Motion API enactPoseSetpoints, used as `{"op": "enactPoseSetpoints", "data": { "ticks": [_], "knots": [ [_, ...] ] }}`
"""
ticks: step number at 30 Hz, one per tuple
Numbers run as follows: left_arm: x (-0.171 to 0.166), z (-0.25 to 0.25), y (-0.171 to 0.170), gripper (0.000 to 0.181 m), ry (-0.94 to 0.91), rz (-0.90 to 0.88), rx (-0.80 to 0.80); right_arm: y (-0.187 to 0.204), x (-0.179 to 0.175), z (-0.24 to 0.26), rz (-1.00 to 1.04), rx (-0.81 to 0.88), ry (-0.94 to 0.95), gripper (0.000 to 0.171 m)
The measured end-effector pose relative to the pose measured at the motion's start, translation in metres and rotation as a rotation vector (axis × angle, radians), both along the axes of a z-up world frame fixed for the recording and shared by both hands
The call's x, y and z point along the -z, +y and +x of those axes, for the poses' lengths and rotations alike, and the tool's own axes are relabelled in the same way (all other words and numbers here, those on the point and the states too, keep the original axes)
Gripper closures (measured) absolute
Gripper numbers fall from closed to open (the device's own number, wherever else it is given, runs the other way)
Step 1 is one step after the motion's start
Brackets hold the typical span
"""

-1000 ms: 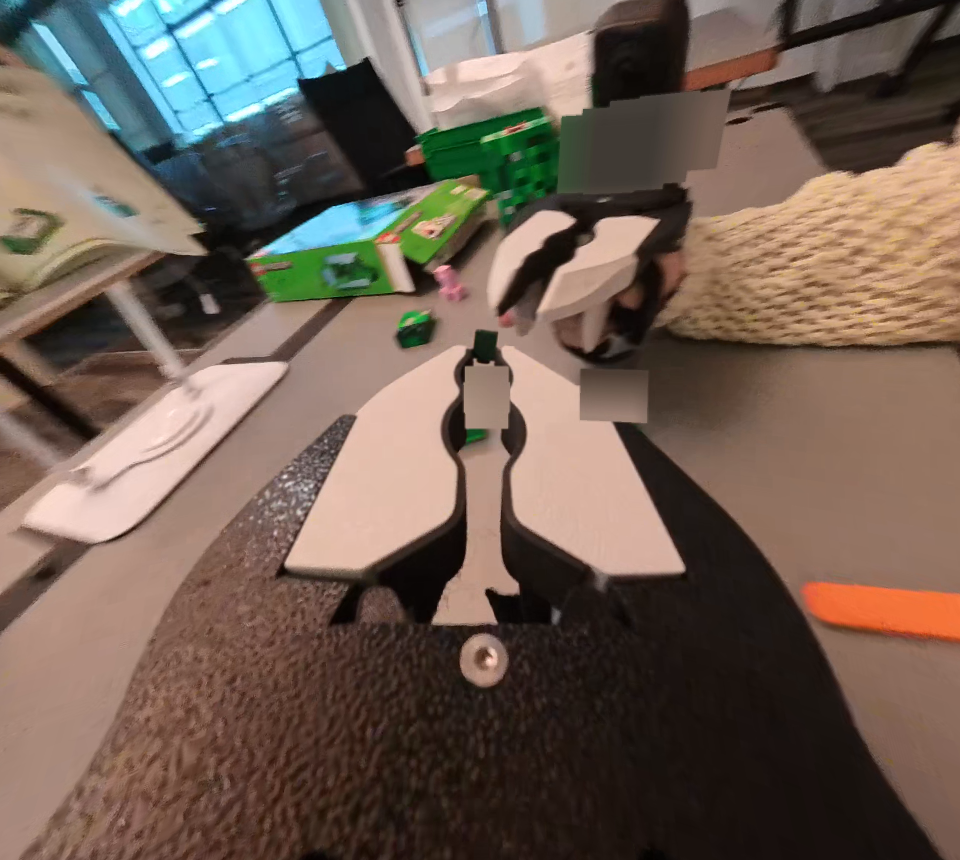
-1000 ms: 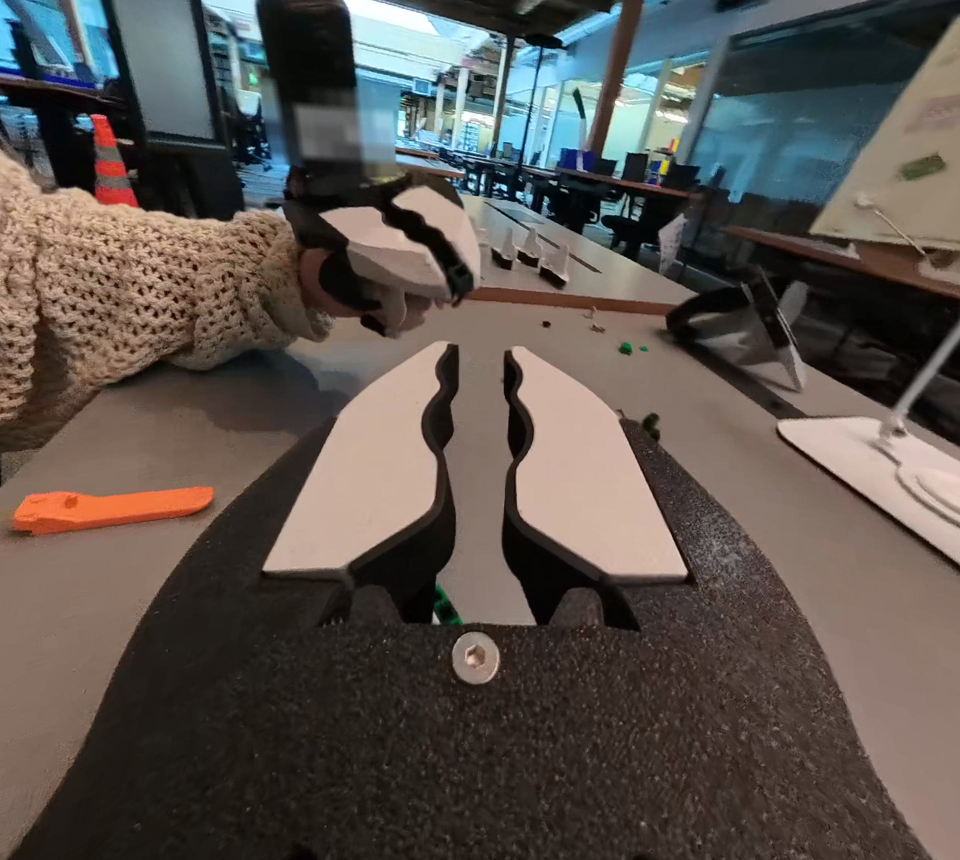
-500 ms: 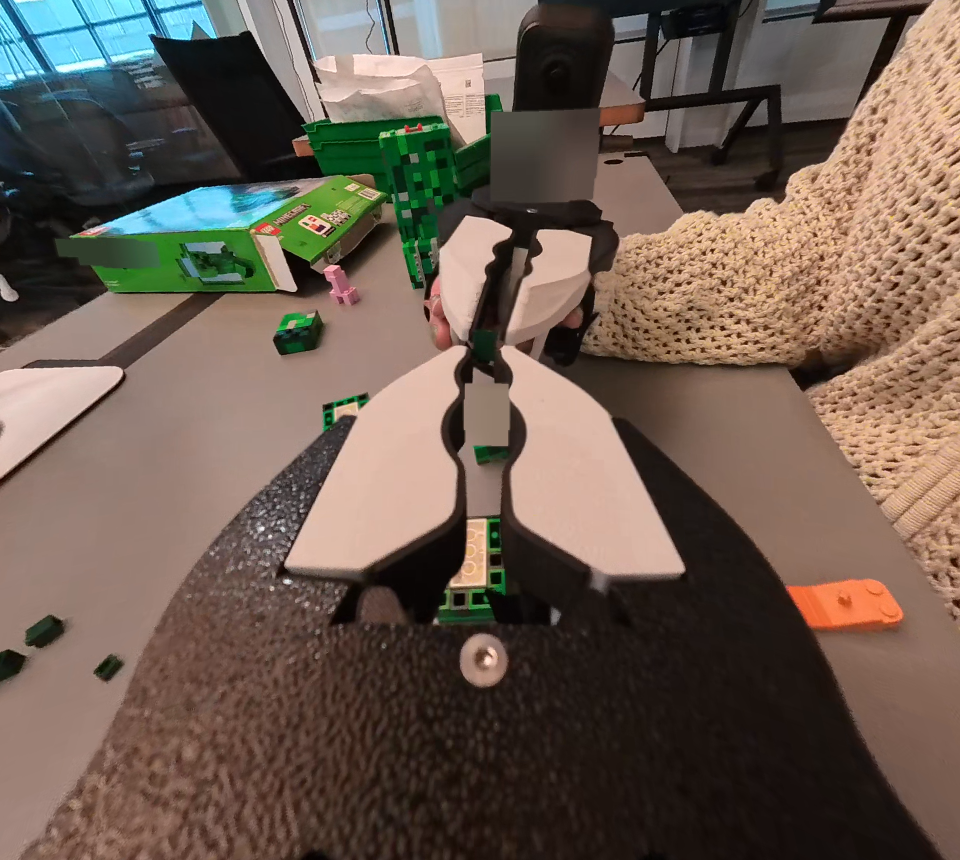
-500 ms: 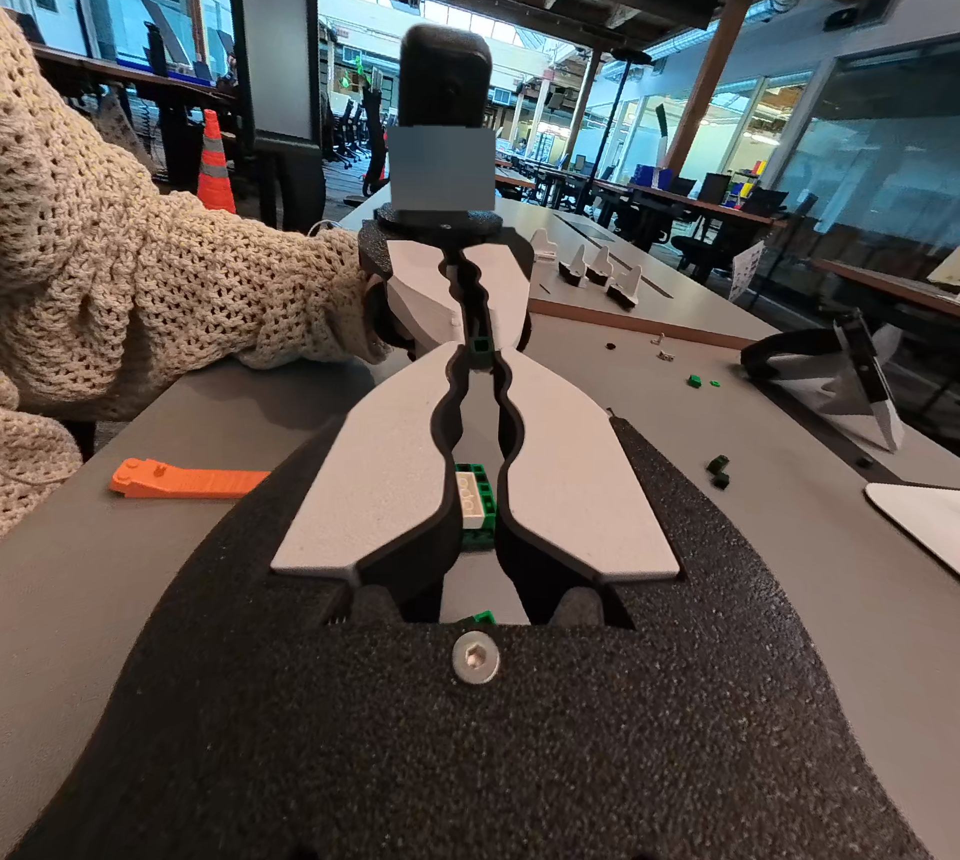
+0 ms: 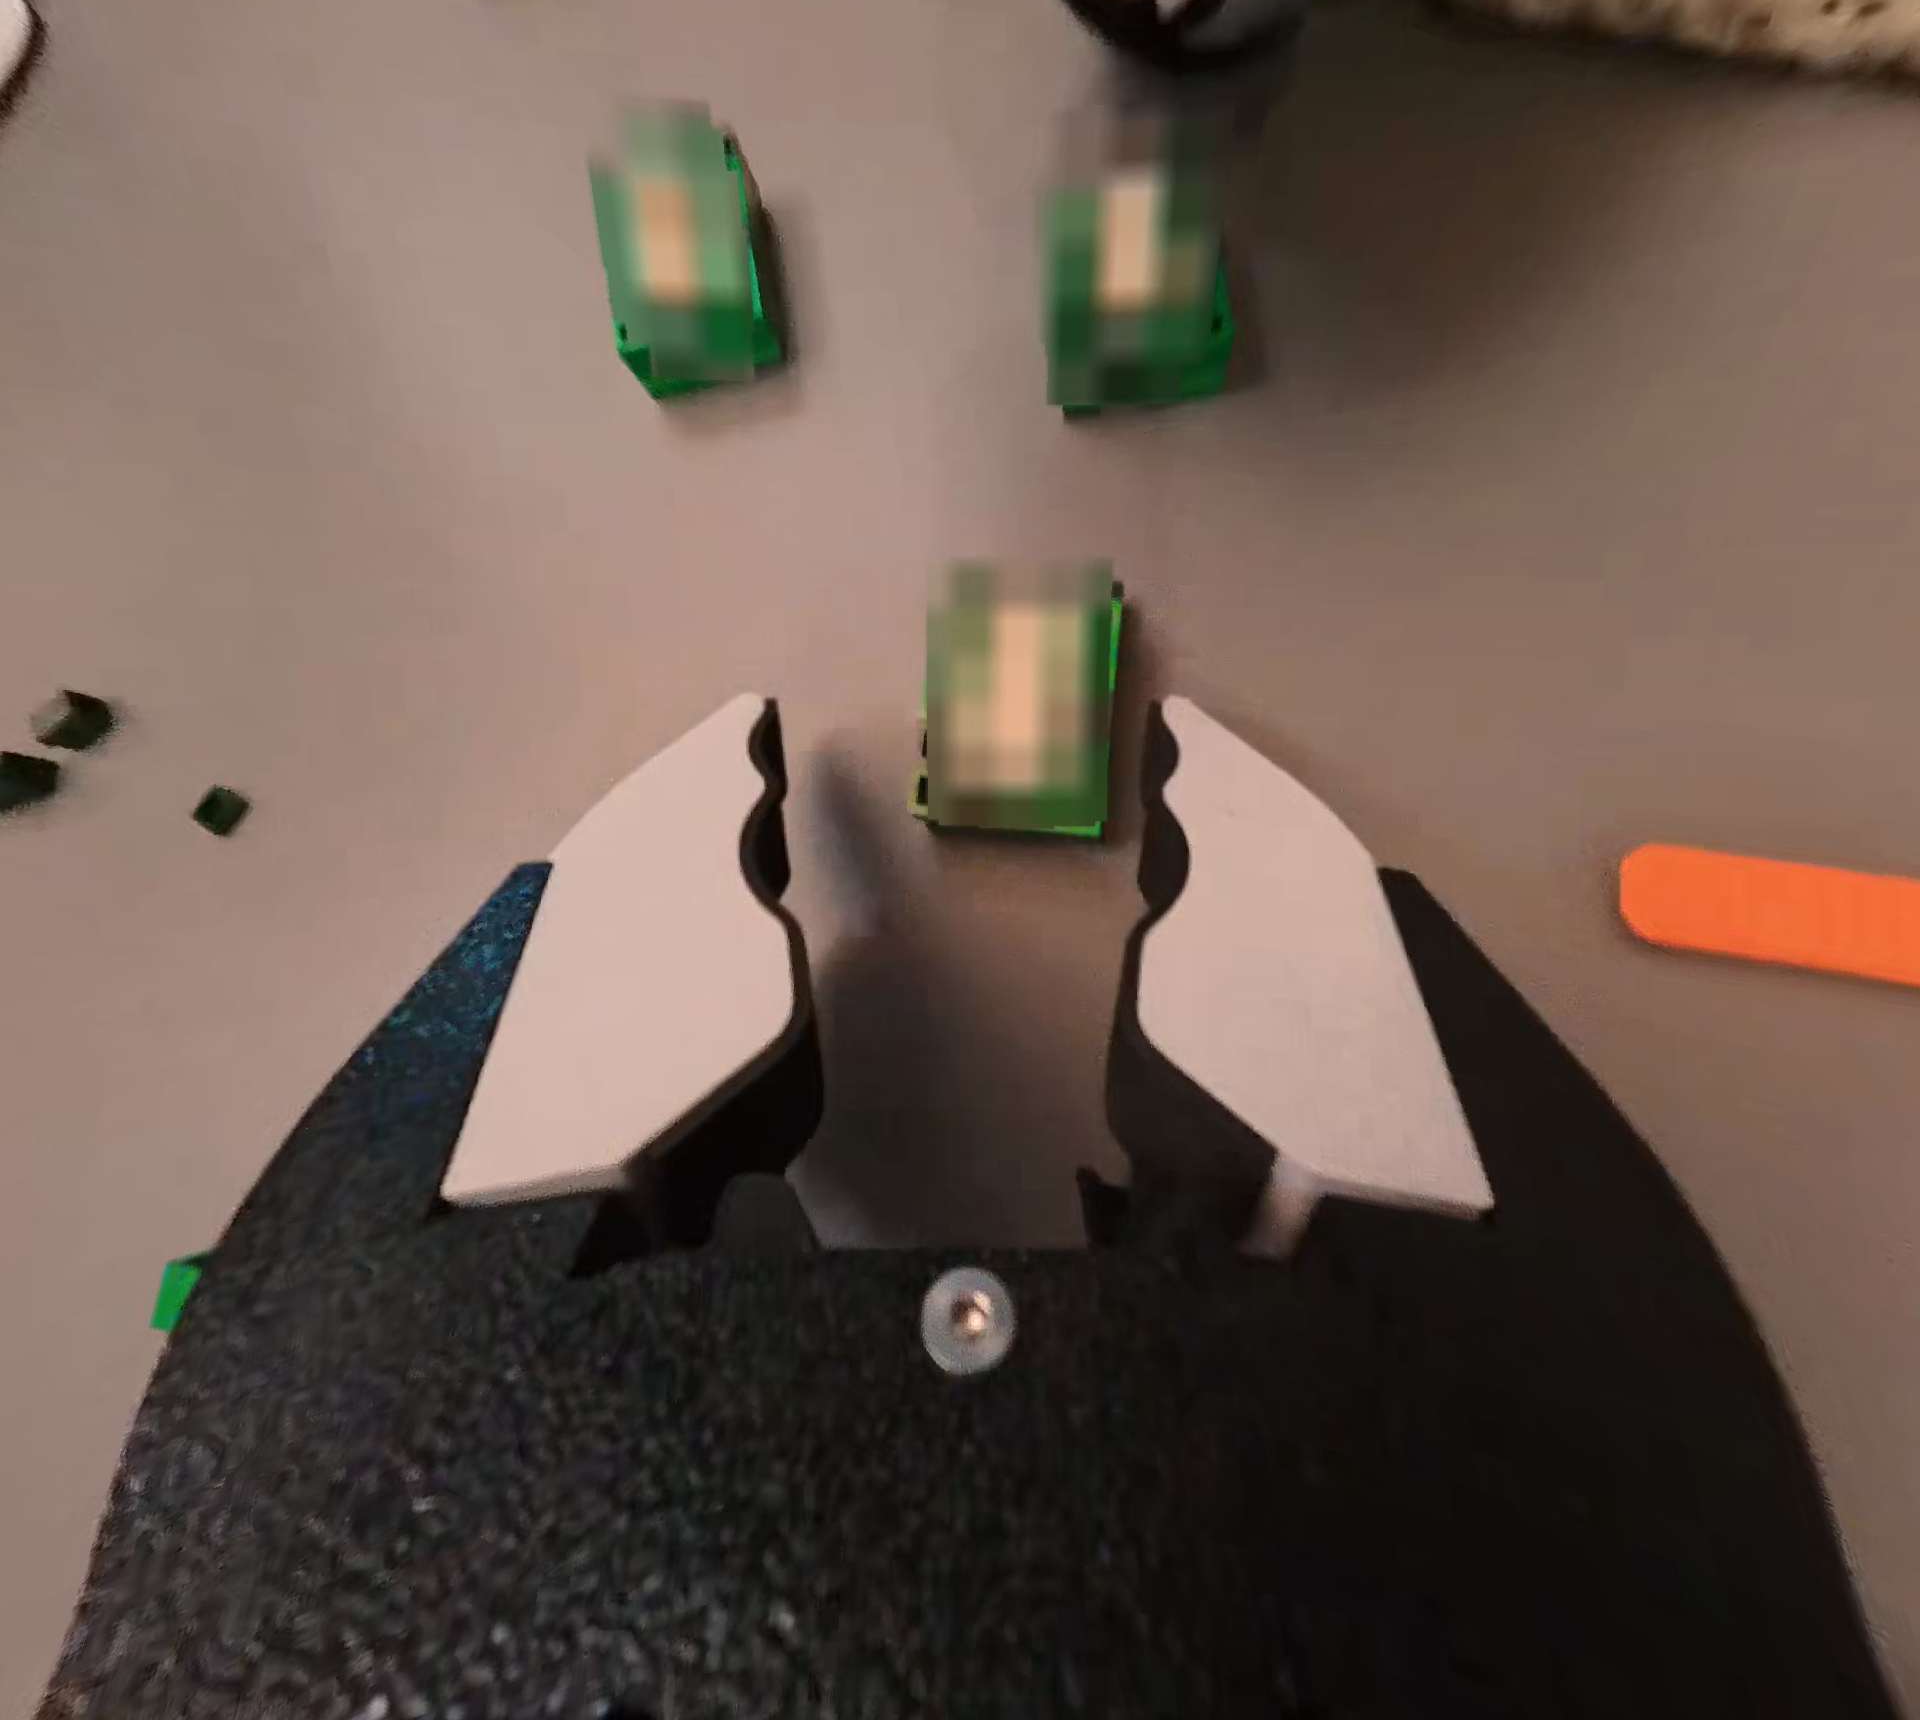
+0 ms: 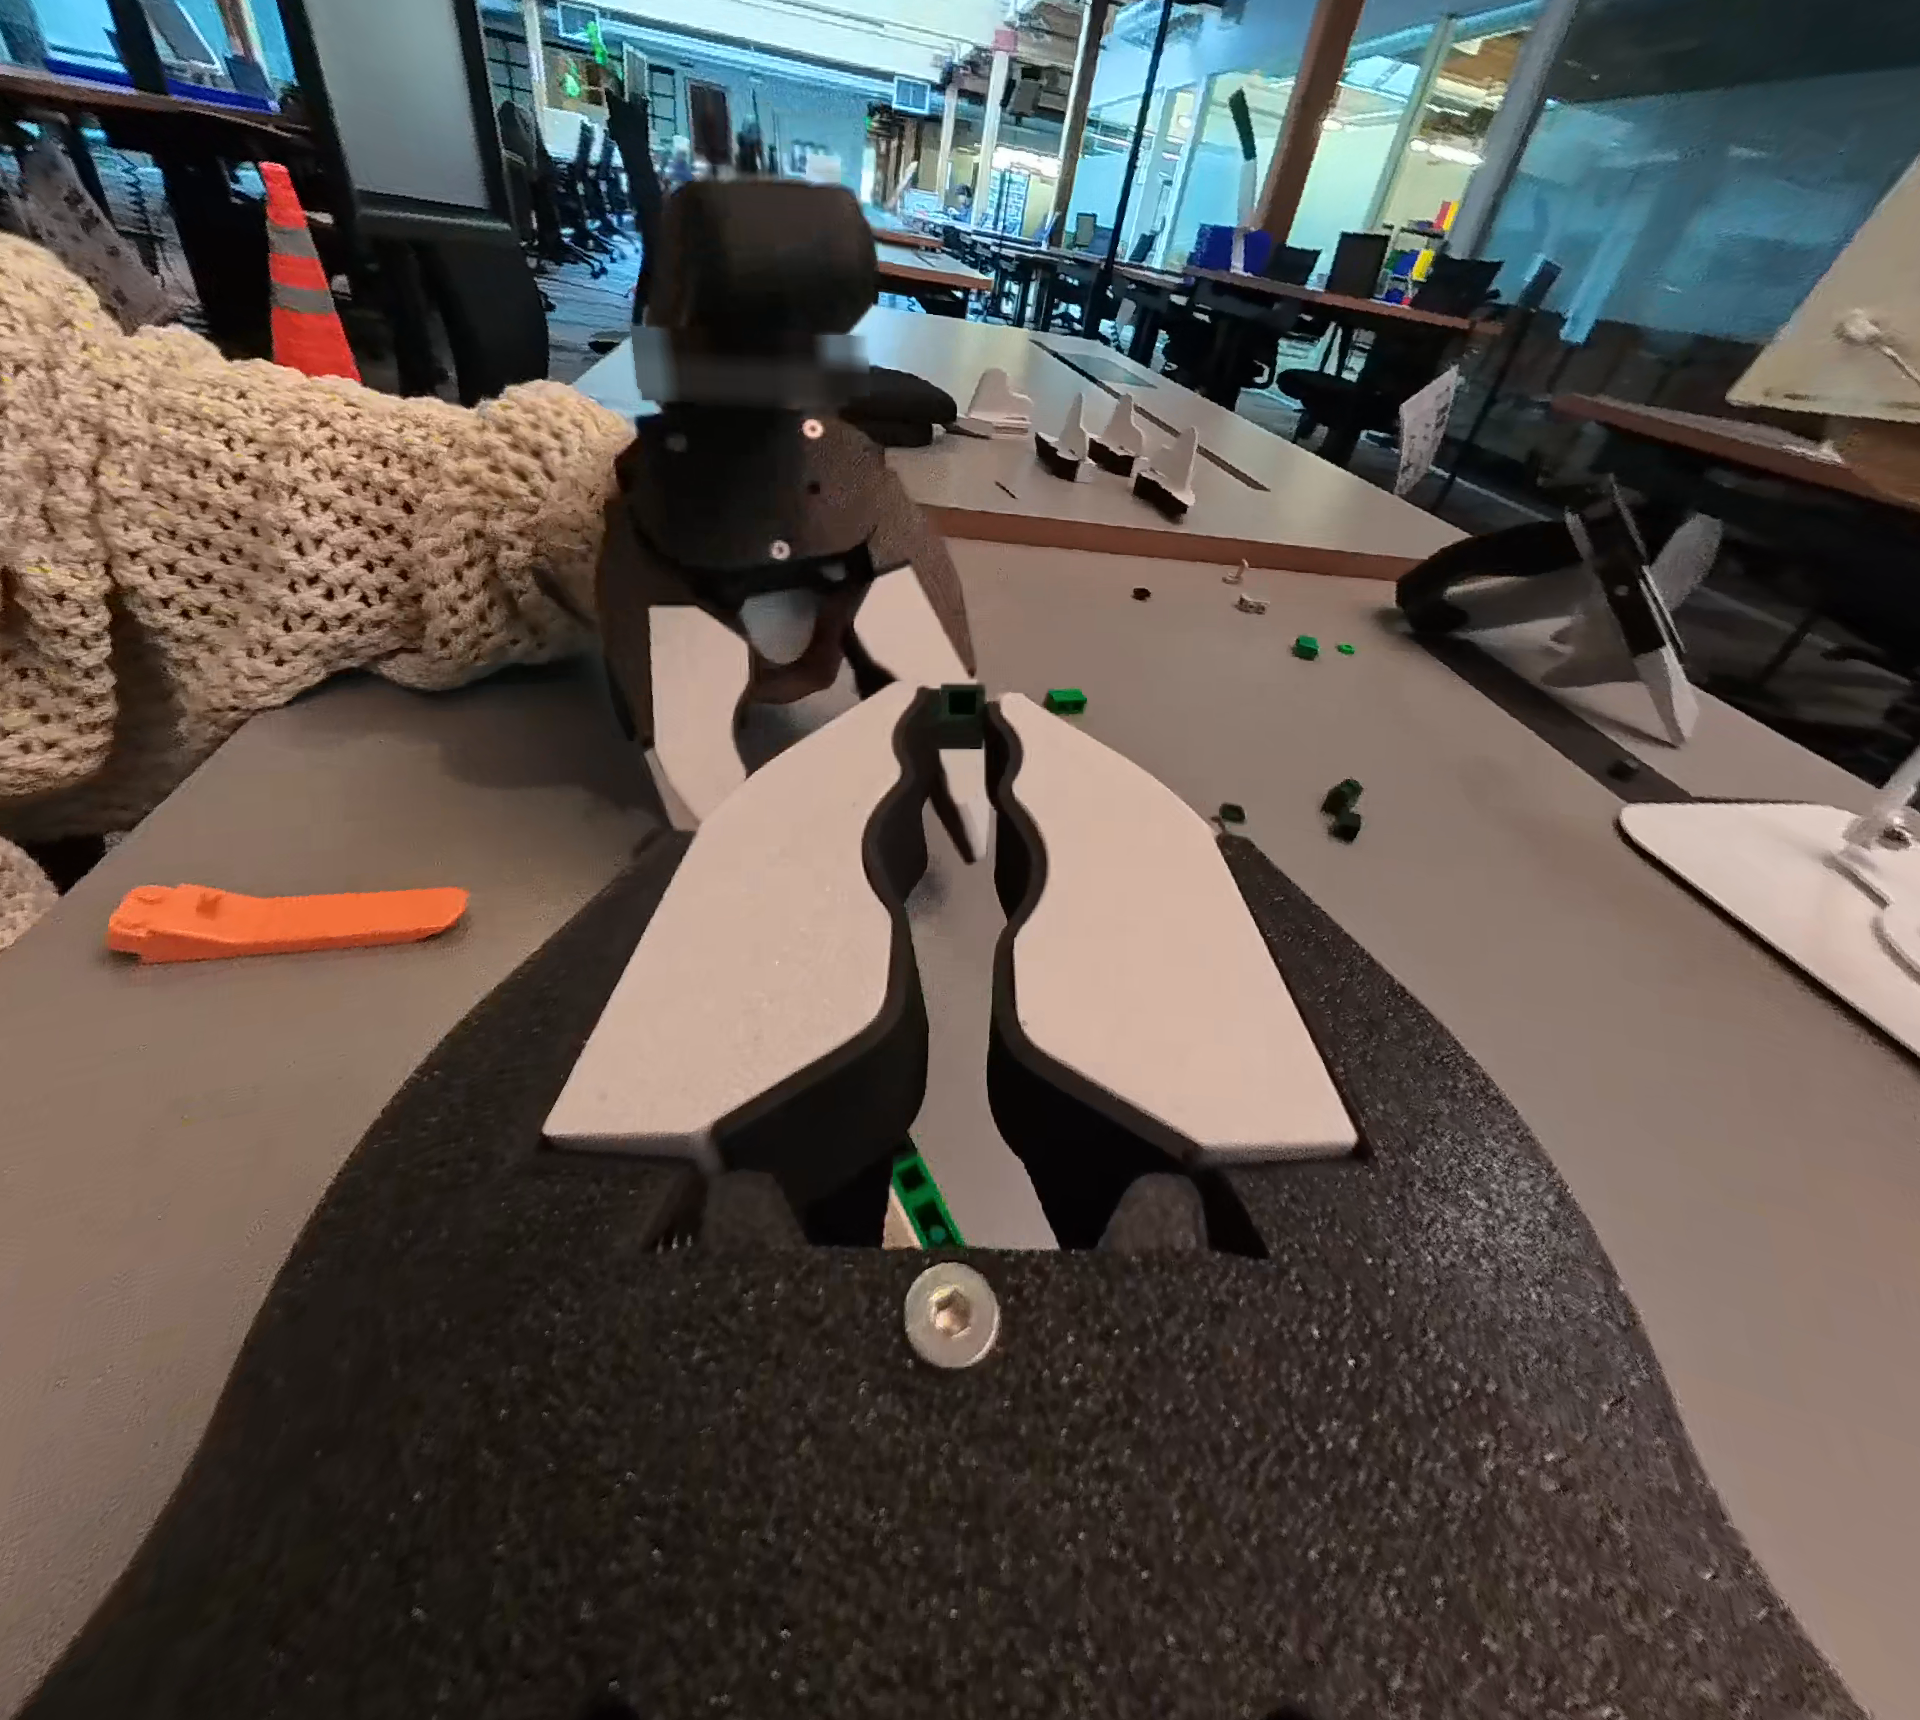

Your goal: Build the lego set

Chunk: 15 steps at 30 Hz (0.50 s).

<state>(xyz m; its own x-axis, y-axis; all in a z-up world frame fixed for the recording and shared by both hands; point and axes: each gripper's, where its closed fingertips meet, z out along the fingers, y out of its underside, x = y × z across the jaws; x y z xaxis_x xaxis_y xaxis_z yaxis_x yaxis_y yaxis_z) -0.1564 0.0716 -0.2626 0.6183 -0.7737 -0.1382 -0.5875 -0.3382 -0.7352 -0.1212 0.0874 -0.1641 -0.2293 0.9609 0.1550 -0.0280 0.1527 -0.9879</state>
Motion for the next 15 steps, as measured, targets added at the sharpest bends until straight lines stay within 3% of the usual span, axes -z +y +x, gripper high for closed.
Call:
{"op": "enactPoseSetpoints", "data": {
  "ticks": [10, 12, 15],
  "knots": [
    [0.011, 0.003, -0.004, 0.133, -0.052, -0.133, -0.012, 0.002, 0.014, 0.001, 0.028, -0.004, -0.108, 0.164],
    [0.01, 0.007, -0.005, 0.144, -0.062, -0.118, 0.012, 0.003, 0.009, 0.004, 0.057, 0.017, -0.104, 0.164],
    [0.01, 0.008, -0.003, 0.145, -0.086, -0.097, 0.026, 0.018, -0.009, 0.014, 0.079, 0.121, -0.036, 0.164]
  ]
}}
